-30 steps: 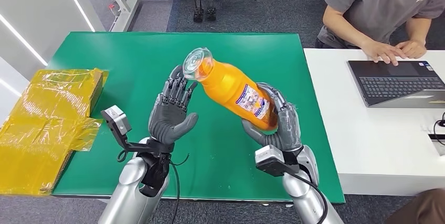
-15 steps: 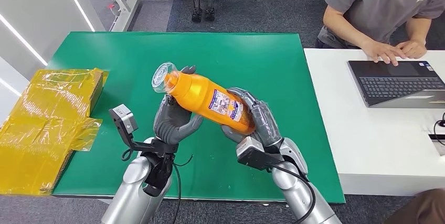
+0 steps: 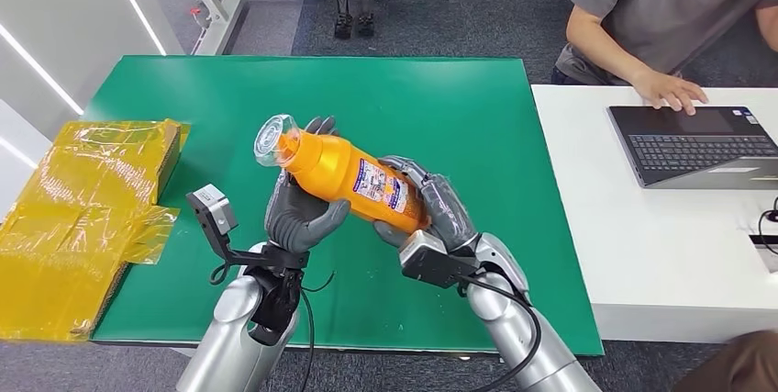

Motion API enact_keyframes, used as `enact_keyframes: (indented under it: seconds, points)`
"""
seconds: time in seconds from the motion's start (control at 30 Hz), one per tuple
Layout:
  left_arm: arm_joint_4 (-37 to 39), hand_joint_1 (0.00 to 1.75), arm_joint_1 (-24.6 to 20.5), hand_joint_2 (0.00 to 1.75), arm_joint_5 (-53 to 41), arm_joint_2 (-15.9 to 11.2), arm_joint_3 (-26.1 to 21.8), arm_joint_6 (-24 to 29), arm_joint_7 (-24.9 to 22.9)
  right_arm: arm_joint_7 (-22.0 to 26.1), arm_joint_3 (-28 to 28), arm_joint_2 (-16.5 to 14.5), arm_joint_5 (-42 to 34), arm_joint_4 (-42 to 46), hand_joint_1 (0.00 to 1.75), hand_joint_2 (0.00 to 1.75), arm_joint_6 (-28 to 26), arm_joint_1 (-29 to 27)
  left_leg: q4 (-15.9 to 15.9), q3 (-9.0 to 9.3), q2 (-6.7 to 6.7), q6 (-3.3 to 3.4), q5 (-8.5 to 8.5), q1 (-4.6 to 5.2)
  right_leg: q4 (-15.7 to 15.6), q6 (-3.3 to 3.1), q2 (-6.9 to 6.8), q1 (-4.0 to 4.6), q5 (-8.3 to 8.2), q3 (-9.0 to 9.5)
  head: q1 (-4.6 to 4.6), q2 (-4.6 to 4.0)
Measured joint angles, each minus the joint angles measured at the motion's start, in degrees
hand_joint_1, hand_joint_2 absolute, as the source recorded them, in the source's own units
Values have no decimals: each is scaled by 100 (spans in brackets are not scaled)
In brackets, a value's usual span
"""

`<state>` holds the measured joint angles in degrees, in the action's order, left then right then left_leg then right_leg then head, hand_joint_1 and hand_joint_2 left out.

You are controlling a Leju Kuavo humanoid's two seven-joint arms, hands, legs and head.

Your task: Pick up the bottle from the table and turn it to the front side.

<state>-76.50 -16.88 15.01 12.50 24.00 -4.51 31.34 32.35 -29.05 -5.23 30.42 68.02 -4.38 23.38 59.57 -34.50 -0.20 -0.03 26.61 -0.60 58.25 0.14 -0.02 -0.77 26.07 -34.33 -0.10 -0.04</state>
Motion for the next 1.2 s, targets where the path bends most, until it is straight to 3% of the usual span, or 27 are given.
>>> enact_keyframes:
  seconds: [0.4, 0.73, 0.93, 1.07, 1.2]
  points:
    - [0, 0, 89, 175, -209, -3, -87, 141, 9, 184, -257, -1, 114, -341, 175, 175, 712, 173, 0, 1, 1, 0, 0, 0, 0, 0, 0, 0, 0, -1, -1, 0]
    - [0, 0, 217, 175, -625, -20, -110, 739, 180, 162, -451, 54, 128, -432, 175, 175, 930, 166, 0, 1, 1, 0, 0, 0, -1, 0, 2, 0, 0, -2, 0, 0]
    - [0, 0, 316, 175, -646, -51, -133, 814, 211, 78, -571, 117, 246, -424, 175, 175, 981, 150, 0, 1, 2, 0, 0, 0, -1, 0, 4, 0, 0, -4, -1, 0]
    - [0, 173, 390, 175, -649, -58, -147, 836, 218, 17, -639, 152, 344, -416, 175, 175, 1006, 145, 0, 0, 3, 0, 0, 0, -1, 0, 5, 0, 0, -5, -1, 0]
    - [-17, 175, 456, 175, -679, -64, -147, 843, 243, -17, -697, 184, 381, -415, 175, 175, 1029, 144, 0, 0, 3, 0, 0, 0, -1, 0, 6, 0, 0, -5, 0, 0]
